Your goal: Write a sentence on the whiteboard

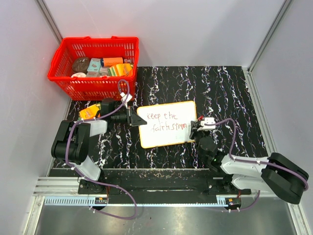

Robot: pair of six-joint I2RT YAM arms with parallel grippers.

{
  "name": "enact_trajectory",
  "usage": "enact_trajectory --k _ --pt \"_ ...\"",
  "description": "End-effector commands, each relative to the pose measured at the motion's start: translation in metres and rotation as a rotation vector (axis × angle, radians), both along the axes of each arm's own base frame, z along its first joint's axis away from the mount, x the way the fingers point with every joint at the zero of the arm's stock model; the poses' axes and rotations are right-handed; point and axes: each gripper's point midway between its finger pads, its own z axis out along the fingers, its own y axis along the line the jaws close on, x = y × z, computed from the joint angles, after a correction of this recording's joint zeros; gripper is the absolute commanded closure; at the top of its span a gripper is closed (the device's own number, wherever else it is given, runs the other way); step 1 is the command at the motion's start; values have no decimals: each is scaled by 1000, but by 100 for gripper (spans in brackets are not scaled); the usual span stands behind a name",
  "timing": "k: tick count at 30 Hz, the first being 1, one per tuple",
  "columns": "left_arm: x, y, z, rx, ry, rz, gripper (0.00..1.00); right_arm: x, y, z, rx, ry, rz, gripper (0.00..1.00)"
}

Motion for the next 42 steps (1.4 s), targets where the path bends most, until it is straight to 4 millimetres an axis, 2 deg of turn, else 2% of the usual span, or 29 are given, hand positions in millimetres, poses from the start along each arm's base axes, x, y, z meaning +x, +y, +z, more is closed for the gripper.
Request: enact_trajectory --k 1,6,21,32,42 --pt "27 25 -38 162 -17 160 100 11 5 15 24 -31 -41 100" --pt "26 23 -39 166 -18 149 100 14 9 24 33 -69 -41 100" --pt "26 23 -39 169 -18 147 100 19 -4 20 27 -57 -107 100" --pt "26 22 -39 167 -18 145 100 22 5 9 26 -29 -69 100" --pt "26 23 -39 169 -15 146 100 12 8 -3 58 14 -10 100"
